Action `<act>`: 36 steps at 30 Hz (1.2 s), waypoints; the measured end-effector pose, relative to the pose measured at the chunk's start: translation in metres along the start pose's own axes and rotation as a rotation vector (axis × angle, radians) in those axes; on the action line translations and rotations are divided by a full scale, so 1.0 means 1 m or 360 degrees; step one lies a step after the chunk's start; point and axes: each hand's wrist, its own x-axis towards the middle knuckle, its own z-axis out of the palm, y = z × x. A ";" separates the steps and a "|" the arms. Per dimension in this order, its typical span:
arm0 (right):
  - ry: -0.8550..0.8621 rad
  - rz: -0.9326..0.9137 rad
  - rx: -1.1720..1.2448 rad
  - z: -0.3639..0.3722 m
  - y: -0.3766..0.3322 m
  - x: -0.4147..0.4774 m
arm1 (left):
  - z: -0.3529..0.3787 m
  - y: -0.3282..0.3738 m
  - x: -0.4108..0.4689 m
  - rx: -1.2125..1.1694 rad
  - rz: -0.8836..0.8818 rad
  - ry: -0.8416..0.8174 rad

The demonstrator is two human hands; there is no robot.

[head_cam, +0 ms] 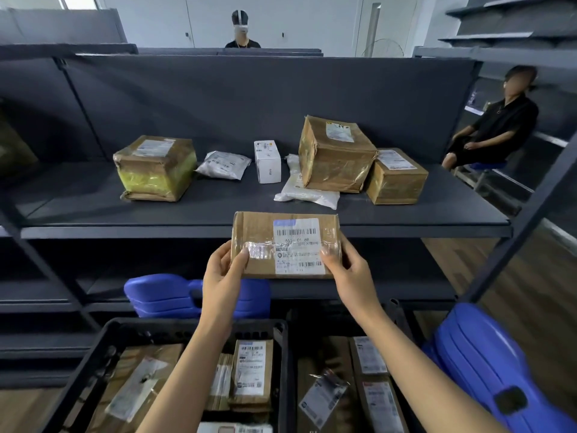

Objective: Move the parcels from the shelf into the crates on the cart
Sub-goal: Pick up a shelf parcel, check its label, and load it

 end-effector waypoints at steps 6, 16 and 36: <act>-0.0020 -0.0025 0.0041 -0.002 -0.007 -0.008 | -0.017 0.000 -0.014 -0.0030 -0.0039 -0.0052; -0.0005 0.0221 0.0286 -0.012 -0.024 0.003 | -0.020 0.028 -0.007 0.0018 0.0099 -0.0141; 0.0113 0.0291 0.0418 -0.002 -0.013 -0.023 | 0.004 0.003 -0.051 -0.0626 -0.0170 0.0020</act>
